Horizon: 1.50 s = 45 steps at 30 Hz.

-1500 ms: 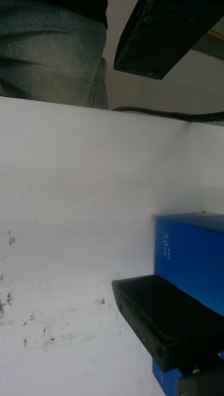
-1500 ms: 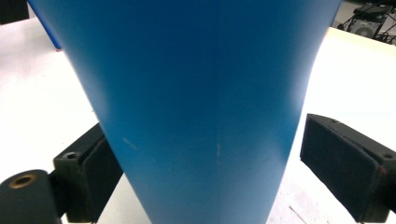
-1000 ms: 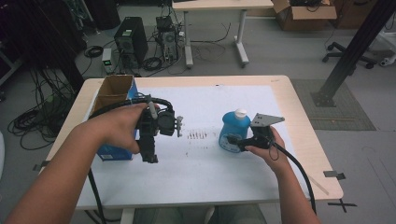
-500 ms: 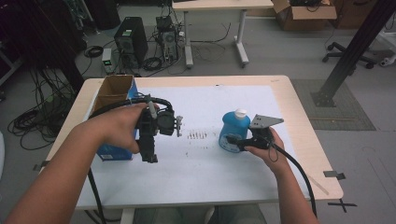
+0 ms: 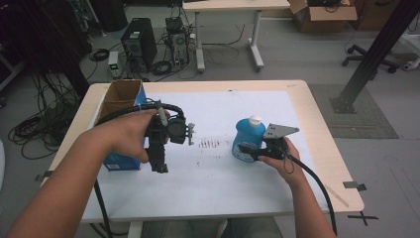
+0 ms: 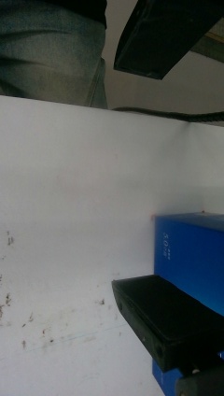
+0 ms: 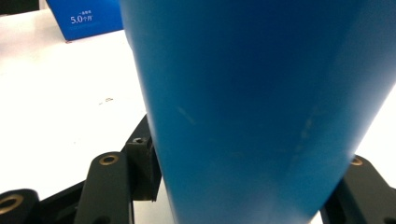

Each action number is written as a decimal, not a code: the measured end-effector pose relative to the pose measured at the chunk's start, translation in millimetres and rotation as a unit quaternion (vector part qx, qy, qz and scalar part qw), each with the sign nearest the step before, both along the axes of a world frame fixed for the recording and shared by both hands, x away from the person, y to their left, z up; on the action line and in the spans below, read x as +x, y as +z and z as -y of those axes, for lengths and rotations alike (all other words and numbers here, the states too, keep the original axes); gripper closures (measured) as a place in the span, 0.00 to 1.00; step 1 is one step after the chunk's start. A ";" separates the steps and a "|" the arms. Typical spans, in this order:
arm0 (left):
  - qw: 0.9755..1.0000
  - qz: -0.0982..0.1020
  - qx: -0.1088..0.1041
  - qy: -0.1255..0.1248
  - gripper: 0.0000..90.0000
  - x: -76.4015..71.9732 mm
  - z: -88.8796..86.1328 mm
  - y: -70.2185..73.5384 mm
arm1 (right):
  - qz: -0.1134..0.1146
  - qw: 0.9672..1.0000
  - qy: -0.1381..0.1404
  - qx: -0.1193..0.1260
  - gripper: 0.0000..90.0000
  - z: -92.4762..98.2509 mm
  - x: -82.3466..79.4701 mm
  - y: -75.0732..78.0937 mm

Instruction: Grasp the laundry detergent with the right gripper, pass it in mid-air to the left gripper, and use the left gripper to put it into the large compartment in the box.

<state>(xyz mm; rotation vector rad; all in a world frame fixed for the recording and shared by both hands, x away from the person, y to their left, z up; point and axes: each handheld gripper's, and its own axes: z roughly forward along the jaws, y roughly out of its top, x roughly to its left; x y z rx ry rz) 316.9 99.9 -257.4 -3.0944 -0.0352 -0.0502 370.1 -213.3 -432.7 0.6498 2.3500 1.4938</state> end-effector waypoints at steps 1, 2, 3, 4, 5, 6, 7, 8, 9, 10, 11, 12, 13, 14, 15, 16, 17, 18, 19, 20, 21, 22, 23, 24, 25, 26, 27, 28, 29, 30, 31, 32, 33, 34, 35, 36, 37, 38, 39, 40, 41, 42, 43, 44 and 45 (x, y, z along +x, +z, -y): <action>1.000 0.001 0.000 -0.001 0.00 0.2 0.6 0.0 | -0.001 1.000 0.000 0.001 0.47 0.2 0.1 0.0; 1.000 0.000 0.000 0.001 0.00 0.1 0.9 0.2 | -0.001 1.000 0.001 0.002 0.48 0.2 0.2 0.0; 1.000 0.000 0.000 0.000 0.00 0.4 1.6 0.6 | -0.001 1.000 0.002 0.002 0.49 0.4 0.3 0.0; 1.000 0.001 -0.002 0.001 0.00 0.5 2.1 0.6 | -0.002 1.000 0.004 0.002 0.49 1.0 0.5 0.4; 1.000 0.002 -0.002 -0.001 0.00 0.9 2.7 1.0 | -0.004 1.000 0.004 0.003 0.49 1.4 1.0 0.6; 1.000 0.001 -0.001 -0.001 0.00 0.9 3.4 1.6 | -0.005 1.000 0.004 0.003 0.50 1.7 1.3 0.8; 1.000 0.002 -0.001 -0.001 0.00 0.7 4.4 2.2 | -0.006 1.000 0.003 0.004 0.50 1.9 1.3 0.9; 1.000 0.002 -0.002 -0.001 0.00 0.4 5.1 2.7 | -0.007 1.000 0.004 0.006 0.50 2.6 1.3 1.1; 1.000 0.002 -0.002 -0.003 0.00 0.2 5.7 3.4 | -0.008 1.000 0.005 0.010 0.50 3.5 0.8 1.6; 1.000 0.002 -0.004 -0.004 0.00 0.1 6.4 3.9 | -0.007 1.000 0.006 0.013 0.50 4.5 0.3 2.5; 1.000 0.001 -0.002 -0.004 0.00 0.1 7.0 4.4 | -0.003 1.000 0.010 0.016 0.51 6.1 -1.1 5.1; 1.000 0.001 -0.002 -0.005 0.00 0.5 7.5 4.6 | 0.001 1.000 0.014 0.017 0.51 7.4 -2.5 8.6; 1.000 0.001 -0.002 -0.004 0.00 0.8 8.0 4.6 | 0.004 1.000 0.018 0.017 0.51 8.5 -4.1 12.8; 1.000 0.001 -0.001 -0.004 0.00 1.7 8.8 4.8 | 0.009 1.000 0.023 0.018 0.51 9.9 -5.9 17.6; 1.000 0.001 -0.001 -0.004 0.00 2.3 9.5 4.9 | 0.012 0.999 0.029 0.020 0.51 11.8 -8.2 23.8; 1.000 0.001 -0.001 -0.004 0.00 2.6 10.3 5.2 | 0.013 0.999 0.035 0.021 0.51 13.4 -10.0 28.8; 1.000 0.002 -0.003 -0.004 0.00 3.1 11.1 5.3 | 0.015 0.999 0.039 0.019 0.51 14.3 -11.7 32.6; 1.000 0.003 -0.004 -0.006 0.00 3.5 12.2 6.2 | 0.018 0.999 0.047 0.015 0.51 15.2 -13.9 37.6; 1.000 0.003 -0.005 -0.006 0.00 3.6 13.3 6.8 | 0.018 0.998 0.054 0.013 0.51 15.9 -16.1 42.1; 1.000 0.004 -0.005 -0.007 0.00 3.9 14.4 7.7 | 0.014 0.998 0.060 0.011 0.51 16.2 -18.3 46.2; 1.000 0.004 -0.005 -0.008 0.00 4.0 15.5 8.9 | 0.014 0.998 0.068 0.008 0.51 16.3 -20.4 49.9; 1.000 0.004 -0.005 -0.006 0.00 3.9 16.4 9.7 | 0.014 0.997 0.077 0.004 0.51 16.0 -22.6 53.2; 1.000 0.004 -0.006 -0.009 0.00 4.2 17.4 10.7 | 0.014 0.996 0.084 0.001 0.51 15.3 -24.8 56.0; 1.000 0.005 -0.007 -0.009 0.00 4.3 18.4 11.6 | 0.014 0.996 0.093 -0.003 0.51 14.4 -26.9 58.7; 1.000 0.005 -0.006 -0.009 0.00 4.5 19.0 12.3 | 0.015 0.994 0.104 -0.009 0.51 12.9 -29.7 62.1; 1.000 0.005 -0.005 -0.009 0.00 4.6 19.9 13.1 | 0.015 0.994 0.110 -0.011 0.51 11.8 -31.3 64.1; 1.000 0.005 -0.005 -0.011 0.00 4.9 20.7 13.9 | 0.016 0.993 0.119 -0.014 0.51 10.4 -33.3 66.7; 1.000 0.005 -0.006 -0.010 0.00 4.8 21.5 14.4 | 0.014 0.992 0.128 -0.013 0.51 9.0 -34.9 69.1; 1.000 0.004 -0.005 -0.009 0.00 4.5 22.5 15.0 | 0.014 0.991 0.136 -0.011 0.51 7.7 -36.5 71.2; 1.000 0.005 -0.004 -0.011 0.00 4.7 23.6 15.6 | 0.014 0.990 0.143 -0.010 0.51 6.0 -38.0 73.3; 1.000 0.005 -0.005 -0.013 0.00 4.7 24.7 16.0 | 0.014 0.989 0.149 -0.011 0.51 4.2 -39.6 75.2; 1.000 0.005 -0.005 -0.014 0.00 4.5 25.9 16.5 | 0.015 0.988 0.156 -0.012 0.51 2.1 -41.1 76.8; 1.000 0.005 -0.005 -0.015 0.00 4.5 27.0 17.0 | 0.015 0.987 0.162 -0.012 0.51 0.0 -42.7 78.1; 1.000 0.005 -0.006 -0.016 0.00 4.3 28.1 17.5 | 0.014 0.985 0.169 -0.013 0.51 -2.3 -44.1 79.0; 1.000 0.005 -0.005 -0.016 0.00 4.2 29.2 17.8 | 0.014 0.984 0.175 -0.014 0.51 -4.8 -45.5 79.5; 1.000 0.005 -0.005 -0.017 0.00 4.0 30.2 17.9 | 0.013 0.983 0.181 -0.016 0.51 -7.2 -47.0 79.8; 1.000 0.005 -0.004 -0.016 0.00 3.8 31.3 18.2 | 0.013 0.982 0.185 -0.018 0.51 -9.7 -48.2 79.6; 1.000 0.005 -0.004 -0.017 0.00 3.8 32.2 18.2 | 0.012 0.981 0.191 -0.020 0.51 -12.2 -49.2 79.3; 1.000 0.006 -0.004 -0.018 0.00 3.7 33.3 18.6 | 0.013 0.980 0.195 -0.023 0.51 -14.4 -50.1 78.6; 1.000 0.006 -0.004 -0.018 0.00 3.6 34.2 18.7 | 0.013 0.979 0.200 -0.022 0.51 -16.5 -50.7 77.7; 1.000 0.006 -0.005 -0.018 0.00 3.5 35.1 18.8 | 0.013 0.979 0.204 -0.022 0.51 -18.6 -51.3 76.7; 1.000 0.005 -0.004 -0.019 0.00 3.5 36.2 19.3 | 0.013 0.978 0.207 -0.022 0.51 -20.6 -51.8 75.7; 1.000 0.006 -0.005 -0.019 0.00 3.6 37.0 19.4 | 0.011 0.977 0.211 -0.022 0.51 -22.5 -52.4 74.8; 1.000 0.006 -0.006 -0.020 0.00 3.5 37.8 19.5 | 0.010 0.977 0.213 -0.023 0.51 -24.5 -52.7 73.8; 1.000 0.005 -0.003 -0.020 0.00 3.6 38.9 20.0 | 0.009 0.976 0.215 -0.024 0.51 -26.4 -53.2 73.0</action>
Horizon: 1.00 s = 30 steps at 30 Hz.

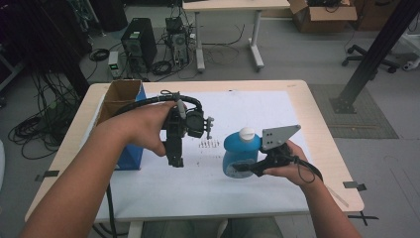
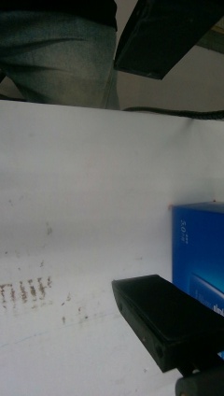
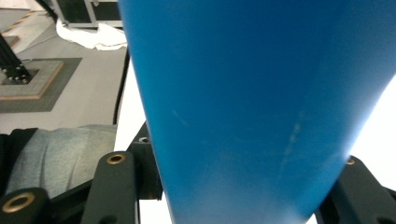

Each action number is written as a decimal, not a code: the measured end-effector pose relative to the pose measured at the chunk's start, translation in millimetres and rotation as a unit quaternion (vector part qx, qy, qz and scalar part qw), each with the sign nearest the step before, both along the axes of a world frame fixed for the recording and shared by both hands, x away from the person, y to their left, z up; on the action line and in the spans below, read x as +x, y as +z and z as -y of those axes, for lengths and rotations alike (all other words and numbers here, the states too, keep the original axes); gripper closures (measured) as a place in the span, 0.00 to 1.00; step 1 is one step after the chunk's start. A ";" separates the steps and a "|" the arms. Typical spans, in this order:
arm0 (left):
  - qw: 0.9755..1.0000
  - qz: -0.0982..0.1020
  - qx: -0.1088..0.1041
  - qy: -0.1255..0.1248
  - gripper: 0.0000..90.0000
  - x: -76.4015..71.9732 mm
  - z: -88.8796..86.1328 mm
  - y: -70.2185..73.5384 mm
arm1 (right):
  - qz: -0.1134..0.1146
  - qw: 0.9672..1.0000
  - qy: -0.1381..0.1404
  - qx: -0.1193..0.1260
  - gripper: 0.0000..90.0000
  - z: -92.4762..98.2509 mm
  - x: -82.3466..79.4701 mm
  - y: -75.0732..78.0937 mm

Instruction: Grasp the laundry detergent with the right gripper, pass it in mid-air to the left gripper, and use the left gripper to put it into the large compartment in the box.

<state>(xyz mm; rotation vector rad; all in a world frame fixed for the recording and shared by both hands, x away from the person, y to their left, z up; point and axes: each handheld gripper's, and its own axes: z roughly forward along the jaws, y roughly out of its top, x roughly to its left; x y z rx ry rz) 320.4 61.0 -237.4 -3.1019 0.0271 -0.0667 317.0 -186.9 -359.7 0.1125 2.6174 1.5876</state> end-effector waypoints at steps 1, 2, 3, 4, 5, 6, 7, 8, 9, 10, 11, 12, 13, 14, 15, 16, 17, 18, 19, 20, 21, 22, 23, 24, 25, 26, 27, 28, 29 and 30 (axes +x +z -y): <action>1.000 0.001 -0.001 -0.001 0.00 0.0 1.0 0.0 | -0.002 1.000 0.004 -0.001 0.51 -2.0 -0.4 -0.8; 1.000 0.001 -0.001 -0.001 0.00 -0.1 1.6 0.1 | -0.003 1.000 0.006 0.000 0.51 -4.4 -1.0 -2.1; 1.000 0.001 -0.001 -0.002 0.00 -0.1 2.4 0.2 | -0.004 1.000 0.007 0.001 0.51 -5.8 -1.3 -2.8; 1.000 0.001 -0.001 -0.002 0.00 -0.1 3.3 0.4 | -0.005 1.000 0.009 0.002 0.51 -7.6 -1.6 -3.8; 1.000 0.000 0.000 -0.003 0.00 -0.1 4.2 0.7 | -0.003 1.000 0.009 0.002 0.51 -9.6 -2.0 -4.8; 1.000 0.000 -0.002 -0.003 0.00 -0.1 4.9 0.6 | -0.005 1.000 0.011 0.002 0.51 -11.4 -2.3 -5.8; 1.000 0.000 -0.001 -0.004 0.00 0.1 5.8 1.1 | -0.006 1.000 0.014 0.002 0.51 -13.3 -2.5 -6.8; 1.000 -0.001 -0.001 -0.005 0.00 0.3 6.5 1.3 | -0.007 1.000 0.016 0.002 0.51 -15.3 -2.7 -7.9; 1.000 -0.001 -0.002 -0.005 0.00 0.5 7.0 1.5 | -0.006 1.000 0.016 0.002 0.50 -17.5 -2.9 -9.1; 1.000 -0.001 -0.003 -0.006 0.00 0.7 7.7 1.5 | -0.006 1.000 0.017 0.001 0.50 -19.9 -3.3 -10.2; 1.000 -0.001 -0.004 -0.006 0.00 0.8 8.3 1.4 | -0.006 1.000 0.017 0.001 0.50 -22.4 -3.6 -11.4; 1.000 -0.002 -0.005 -0.006 0.00 1.0 9.0 1.3 | -0.007 1.000 0.018 0.000 0.50 -24.9 -3.8 -12.5; 1.000 -0.003 -0.003 -0.006 0.00 1.1 9.8 1.3 | -0.005 1.000 0.019 0.000 0.50 -27.5 -4.3 -13.6; 1.000 -0.003 -0.003 -0.006 0.00 1.1 9.8 1.3 | -0.006 1.000 0.019 -0.002 0.50 -30.0 -4.8 -14.8; 1.000 -0.004 -0.003 -0.008 0.00 1.1 11.1 0.6 | -0.006 1.000 0.019 -0.004 0.50 -32.8 -5.3 -16.2; 1.000 -0.004 -0.004 -0.008 0.00 0.9 11.7 -0.1 | -0.006 1.000 0.018 -0.004 0.50 -34.5 -5.6 -17.2; 1.000 -0.004 -0.002 -0.009 0.00 0.8 12.4 -0.3 | -0.006 1.000 0.019 -0.005 0.50 -36.5 -5.6 -18.4; 1.000 -0.006 -0.002 -0.007 0.00 0.5 12.7 -0.8 | -0.007 1.000 0.019 -0.005 0.50 -38.5 -5.8 -19.6; 1.000 -0.006 -0.001 -0.010 0.00 0.7 13.3 -1.0 | -0.007 1.000 0.019 -0.007 0.50 -40.6 -6.2 -20.6; 1.000 -0.006 -0.001 -0.009 0.00 0.6 13.8 -1.3 | -0.007 1.000 0.018 -0.006 0.50 -42.7 -6.4 -21.7; 1.000 -0.006 -0.001 -0.010 0.00 0.7 14.2 -1.5 | -0.008 1.000 0.019 -0.006 0.50 -44.9 -6.6 -22.6; 1.000 -0.006 -0.001 -0.011 0.00 0.7 14.6 -1.4 | -0.007 1.000 0.020 -0.006 0.50 -47.1 -6.7 -23.4; 1.000 -0.006 -0.003 -0.011 0.00 0.4 15.1 -1.6 | -0.008 1.000 0.020 -0.006 0.50 -49.3 -6.9 -24.0; 1.000 -0.006 -0.002 -0.012 0.00 0.4 15.6 -1.6 | -0.009 1.000 0.020 -0.006 0.50 -51.6 -6.9 -24.8; 1.000 -0.006 -0.003 -0.013 0.00 0.1 16.1 -1.9 | -0.009 1.000 0.020 -0.006 0.50 -53.9 -6.9 -25.4; 1.000 -0.007 -0.004 -0.013 0.00 -0.2 16.6 -2.3 | -0.010 1.000 0.020 -0.006 0.50 -56.2 -7.1 -25.8; 1.000 -0.007 -0.001 -0.015 0.00 -0.3 17.2 -2.2 | -0.010 1.000 0.019 -0.007 0.50 -58.5 -6.9 -26.4; 1.000 -0.007 -0.002 -0.014 0.00 -0.7 17.6 -2.5 | -0.011 1.000 0.019 -0.008 0.50 -60.8 -7.1 -26.7; 1.000 -0.007 -0.001 -0.015 0.00 -0.9 18.0 -2.7 | -0.011 1.000 0.018 -0.007 0.50 -63.0 -6.9 -27.0; 1.000 -0.007 -0.001 -0.015 0.00 -1.1 18.3 -2.8 | -0.010 1.000 0.017 -0.007 0.50 -65.0 -6.5 -27.3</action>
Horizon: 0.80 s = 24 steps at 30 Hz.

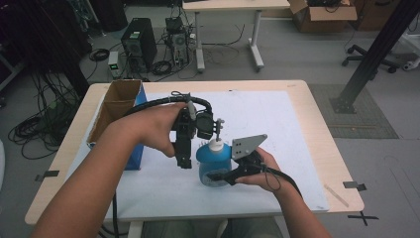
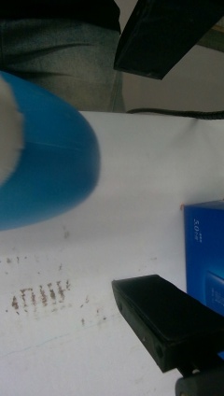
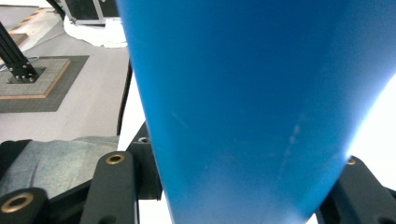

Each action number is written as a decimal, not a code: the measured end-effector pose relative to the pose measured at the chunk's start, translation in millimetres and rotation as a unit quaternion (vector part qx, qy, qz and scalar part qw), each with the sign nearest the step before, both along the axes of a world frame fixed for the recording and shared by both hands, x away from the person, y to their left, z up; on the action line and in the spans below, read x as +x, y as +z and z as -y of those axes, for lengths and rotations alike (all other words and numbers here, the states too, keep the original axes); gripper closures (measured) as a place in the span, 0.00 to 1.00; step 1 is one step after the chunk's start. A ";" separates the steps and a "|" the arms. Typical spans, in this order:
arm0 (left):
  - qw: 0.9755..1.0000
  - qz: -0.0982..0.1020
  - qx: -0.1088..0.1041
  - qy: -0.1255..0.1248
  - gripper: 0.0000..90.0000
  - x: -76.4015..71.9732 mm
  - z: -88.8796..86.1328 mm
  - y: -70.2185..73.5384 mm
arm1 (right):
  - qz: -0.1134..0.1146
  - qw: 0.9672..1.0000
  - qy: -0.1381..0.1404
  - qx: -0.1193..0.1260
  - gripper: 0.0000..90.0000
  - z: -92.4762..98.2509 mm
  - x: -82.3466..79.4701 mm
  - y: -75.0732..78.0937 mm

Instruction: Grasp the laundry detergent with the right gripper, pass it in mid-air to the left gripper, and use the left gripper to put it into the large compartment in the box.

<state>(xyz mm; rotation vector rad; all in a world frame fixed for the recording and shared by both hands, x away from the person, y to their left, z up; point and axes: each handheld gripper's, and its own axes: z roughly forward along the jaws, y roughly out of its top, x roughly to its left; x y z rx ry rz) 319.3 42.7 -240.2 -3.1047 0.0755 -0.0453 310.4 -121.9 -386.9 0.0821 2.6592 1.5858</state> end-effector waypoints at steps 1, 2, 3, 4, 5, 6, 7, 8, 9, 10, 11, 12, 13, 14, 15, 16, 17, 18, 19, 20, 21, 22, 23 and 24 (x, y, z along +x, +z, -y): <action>1.000 0.000 -0.002 0.002 0.00 -0.5 0.0 -0.5 | 0.000 1.000 -0.001 -0.001 0.50 -1.7 0.0 0.2; 1.000 0.000 -0.003 0.000 0.00 -0.6 0.2 -0.5 | 0.000 1.000 -0.001 0.000 0.50 -3.3 0.1 0.3; 1.000 0.000 -0.003 0.000 0.00 -0.7 0.3 -0.1 | -0.001 1.000 -0.001 0.002 0.50 -4.6 0.4 0.4; 1.000 0.000 -0.003 0.000 0.00 -0.7 0.4 0.2 | -0.001 1.000 -0.001 0.003 0.50 -5.8 0.4 0.7; 1.000 0.000 -0.004 -0.001 0.00 -0.8 0.3 0.4 | 0.000 1.000 -0.001 0.004 0.50 -7.1 0.5 1.0; 1.000 0.000 -0.005 0.000 0.00 -0.7 0.3 0.3 | -0.001 1.000 -0.001 0.004 0.50 -8.4 0.4 1.2; 1.000 0.001 -0.005 0.000 0.00 -0.7 0.3 0.4 | 0.000 1.000 0.000 0.003 0.50 -9.7 0.5 1.3; 1.000 0.001 -0.006 0.000 0.00 -0.7 0.3 0.5 | -0.002 1.000 -0.001 0.003 0.50 -10.9 0.3 1.3; 1.000 0.001 -0.006 0.000 0.00 -0.9 0.5 0.6 | -0.001 1.000 -0.001 0.001 0.50 -12.0 0.3 1.2; 1.000 0.001 -0.007 0.000 0.00 -1.2 0.7 0.6 | -0.001 1.000 -0.001 0.001 0.50 -13.0 0.4 0.9; 1.000 0.000 -0.007 0.000 0.00 -1.4 0.9 0.5 | -0.003 1.000 -0.002 0.000 0.50 -13.9 0.4 0.6; 1.000 0.000 -0.008 0.000 0.00 -1.5 1.1 0.4 | -0.003 1.000 -0.002 0.000 0.50 -14.7 0.7 0.2; 1.000 0.000 -0.007 -0.001 0.00 -1.5 1.5 0.3 | -0.002 1.000 -0.003 0.000 0.50 -15.4 1.1 -0.2; 1.000 0.000 -0.007 -0.001 0.00 -1.5 1.9 0.0 | -0.003 1.000 -0.005 0.000 0.50 -16.0 1.4 -0.6; 1.000 -0.001 -0.007 -0.001 0.00 -1.7 2.4 -0.4 | -0.004 1.000 -0.008 0.000 0.50 -16.7 1.9 -1.1; 1.000 -0.001 -0.008 -0.002 0.00 -1.7 2.9 -1.0 | -0.004 1.000 -0.009 -0.001 0.50 -17.3 2.2 -1.4; 1.000 -0.001 -0.007 -0.003 0.00 -1.9 3.5 -1.6 | -0.004 1.000 -0.010 -0.002 0.50 -18.0 2.6 -1.8; 1.000 -0.002 -0.006 -0.004 0.00 -2.1 4.3 -2.5 | -0.004 1.000 -0.013 -0.003 0.50 -18.7 2.6 -2.1; 1.000 -0.003 -0.006 -0.005 0.00 -2.1 4.7 -3.0 | -0.005 1.000 -0.013 -0.003 0.50 -19.4 2.9 -2.4; 1.000 -0.002 -0.006 -0.004 0.00 -2.3 5.1 -3.6 | -0.004 1.000 -0.013 -0.002 0.50 -19.9 3.1 -2.6; 1.000 -0.003 -0.007 -0.004 0.00 -2.1 5.5 -4.3 | -0.005 1.000 -0.014 -0.001 0.50 -20.5 2.8 -2.7; 1.000 -0.003 -0.008 -0.004 0.00 -2.2 5.6 -4.8 | -0.004 1.000 -0.014 0.000 0.50 -21.1 2.9 -2.7; 1.000 -0.002 -0.008 -0.004 0.00 -2.3 5.9 -5.4 | -0.004 1.000 -0.014 0.000 0.50 -21.8 2.7 -2.7; 1.000 -0.002 -0.011 -0.004 0.00 -2.3 5.9 -6.2 | -0.005 1.000 -0.013 0.001 0.50 -22.6 2.5 -2.8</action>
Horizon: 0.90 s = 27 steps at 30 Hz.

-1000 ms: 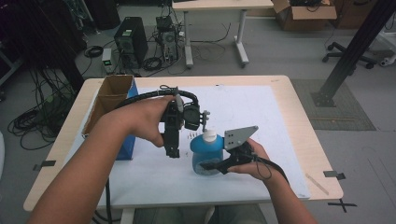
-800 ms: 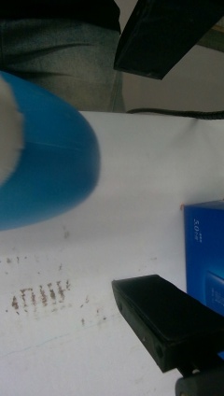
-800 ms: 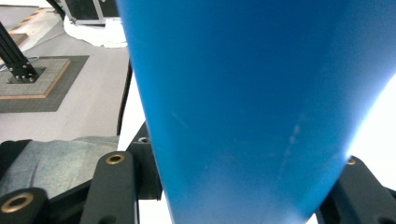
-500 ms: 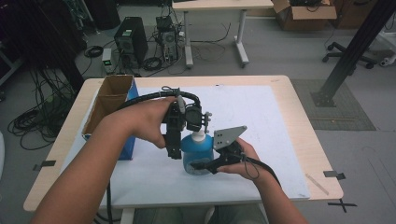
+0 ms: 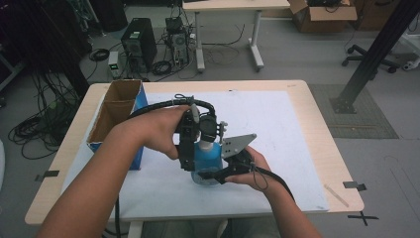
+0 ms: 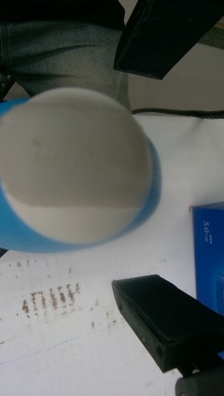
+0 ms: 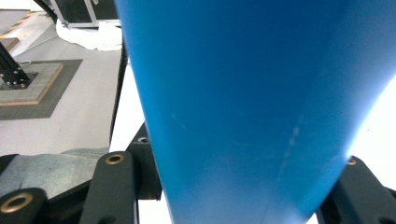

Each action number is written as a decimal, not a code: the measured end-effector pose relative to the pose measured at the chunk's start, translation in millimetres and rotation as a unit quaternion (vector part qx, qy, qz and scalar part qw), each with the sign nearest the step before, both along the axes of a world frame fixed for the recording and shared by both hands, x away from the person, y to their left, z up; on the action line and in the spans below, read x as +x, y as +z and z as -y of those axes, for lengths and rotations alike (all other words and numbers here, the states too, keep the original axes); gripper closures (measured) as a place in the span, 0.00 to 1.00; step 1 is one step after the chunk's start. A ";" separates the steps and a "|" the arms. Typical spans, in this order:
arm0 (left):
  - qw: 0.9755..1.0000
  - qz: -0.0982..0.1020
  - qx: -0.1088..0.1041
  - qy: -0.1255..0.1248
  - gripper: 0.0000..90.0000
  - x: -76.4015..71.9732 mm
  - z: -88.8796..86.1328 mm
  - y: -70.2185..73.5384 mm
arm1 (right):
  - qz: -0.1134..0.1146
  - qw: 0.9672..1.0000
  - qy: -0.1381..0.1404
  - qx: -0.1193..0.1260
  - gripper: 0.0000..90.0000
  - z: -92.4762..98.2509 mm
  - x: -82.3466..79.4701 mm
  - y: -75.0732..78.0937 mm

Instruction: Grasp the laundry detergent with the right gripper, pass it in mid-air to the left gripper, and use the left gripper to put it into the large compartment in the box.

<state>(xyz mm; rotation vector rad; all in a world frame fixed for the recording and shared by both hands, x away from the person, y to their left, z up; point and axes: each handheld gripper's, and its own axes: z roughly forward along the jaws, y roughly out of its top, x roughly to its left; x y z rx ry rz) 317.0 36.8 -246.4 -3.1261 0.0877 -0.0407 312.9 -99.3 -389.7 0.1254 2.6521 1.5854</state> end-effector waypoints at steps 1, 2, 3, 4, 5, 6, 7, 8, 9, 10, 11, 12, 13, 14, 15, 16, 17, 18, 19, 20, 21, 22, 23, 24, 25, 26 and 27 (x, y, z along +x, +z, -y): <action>1.000 -0.001 0.001 0.000 0.00 0.0 0.3 -0.1 | 0.001 1.000 -0.001 0.000 0.50 -0.8 -0.3 -0.2; 1.000 -0.002 -0.001 0.000 0.00 -0.2 0.3 -0.8 | 0.000 1.000 0.000 0.000 0.50 -1.5 -0.5 -0.2; 1.000 -0.003 -0.003 0.001 0.00 -0.5 0.4 -1.8 | 0.001 1.000 -0.001 0.000 0.50 -2.2 -0.7 -0.5; 1.000 -0.002 0.000 -0.001 0.00 -0.8 0.6 -2.7 | 0.000 1.000 -0.002 0.001 0.50 -3.0 -0.6 -1.0; 1.000 -0.002 0.001 0.000 0.00 -1.1 0.7 -3.5 | 0.001 1.000 -0.002 0.001 0.50 -4.0 -0.7 -1.4; 1.000 -0.003 0.001 0.000 0.00 -1.4 1.1 -3.5 | 0.001 1.000 -0.004 0.000 0.50 -4.9 -0.6 -1.8; 1.000 -0.004 -0.001 -0.001 0.00 -1.7 1.2 -3.7 | 0.000 1.000 -0.004 0.001 0.50 -6.3 -0.7 -2.1; 1.000 -0.004 -0.002 -0.001 0.00 -2.2 1.3 -4.2 | 0.001 1.000 -0.003 0.002 0.50 -7.2 -0.6 -2.5; 1.000 -0.003 0.000 -0.002 0.00 -2.6 1.7 -4.5 | 0.000 1.000 -0.004 0.002 0.50 -8.4 -0.8 -2.7; 1.000 -0.004 0.000 -0.001 0.00 -3.0 1.9 -5.2 | 0.001 1.000 -0.003 0.003 0.50 -9.5 -1.0 -2.7; 1.000 -0.004 0.002 -0.002 0.00 -3.1 2.1 -5.9 | 0.002 1.000 -0.003 0.004 0.50 -10.6 -1.1 -2.7; 1.000 -0.004 0.001 -0.001 0.00 -3.4 2.1 -6.9 | 0.002 1.000 -0.002 0.005 0.50 -11.5 -1.1 -2.5; 1.000 -0.004 0.001 -0.002 0.00 -3.5 2.1 -7.7 | 0.001 1.000 -0.001 0.006 0.50 -12.5 -1.3 -2.4; 1.000 -0.004 0.003 -0.002 0.00 -3.6 2.2 -8.0 | 0.001 1.000 -0.001 0.006 0.50 -13.3 -1.5 -2.1; 1.000 -0.004 0.002 -0.001 0.00 -3.7 2.0 -8.4 | 0.001 1.000 -0.002 0.007 0.50 -14.1 -1.7 -1.7; 1.000 -0.005 0.002 -0.001 0.00 -3.8 1.9 -8.6 | 0.000 1.000 -0.002 0.006 0.50 -14.7 -1.8 -1.4; 1.000 -0.005 0.001 0.000 0.00 -4.0 1.6 -8.9 | 0.000 1.000 -0.002 0.007 0.50 -15.2 -1.9 -1.2; 1.000 -0.004 0.001 0.000 0.00 -4.1 1.5 -9.2 | 0.001 1.000 -0.002 0.007 0.50 -15.6 -1.8 -1.0; 1.000 -0.004 0.000 0.001 0.00 -4.3 1.3 -9.5 | 0.001 1.000 -0.001 0.008 0.50 -16.1 -1.7 -0.9; 1.000 -0.004 -0.001 0.000 0.00 -4.4 1.2 -10.1 | 0.000 1.000 -0.002 0.007 0.50 -16.4 -1.8 -0.7; 1.000 -0.004 -0.002 0.001 0.00 -4.6 1.2 -10.6 | 0.000 1.000 -0.002 0.007 0.50 -16.7 -1.8 -0.7; 1.000 -0.004 -0.003 0.001 0.00 -4.7 1.3 -11.4 | 0.000 1.000 0.000 0.008 0.50 -17.3 -1.7 -0.8; 1.000 -0.003 -0.002 0.001 0.00 -4.7 1.6 -11.8 | 0.001 1.000 0.001 0.008 0.50 -17.7 -1.7 -0.8; 1.000 -0.004 0.002 0.001 0.00 -4.7 2.2 -11.8 | 0.001 1.000 0.000 0.008 0.50 -18.0 -1.9 -0.8; 1.000 -0.004 0.004 0.001 0.00 -4.7 2.6 -12.0 | 0.000 1.000 0.000 0.007 0.50 -18.2 -1.9 -0.7; 1.000 -0.004 0.004 0.001 0.00 -4.8 3.1 -12.5 | 0.000 1.000 -0.001 0.007 0.50 -18.4 -2.0 -0.7; 1.000 -0.004 0.005 0.001 0.00 -5.1 3.4 -12.9 | 0.000 1.000 -0.002 0.007 0.50 -18.3 -1.9 -0.6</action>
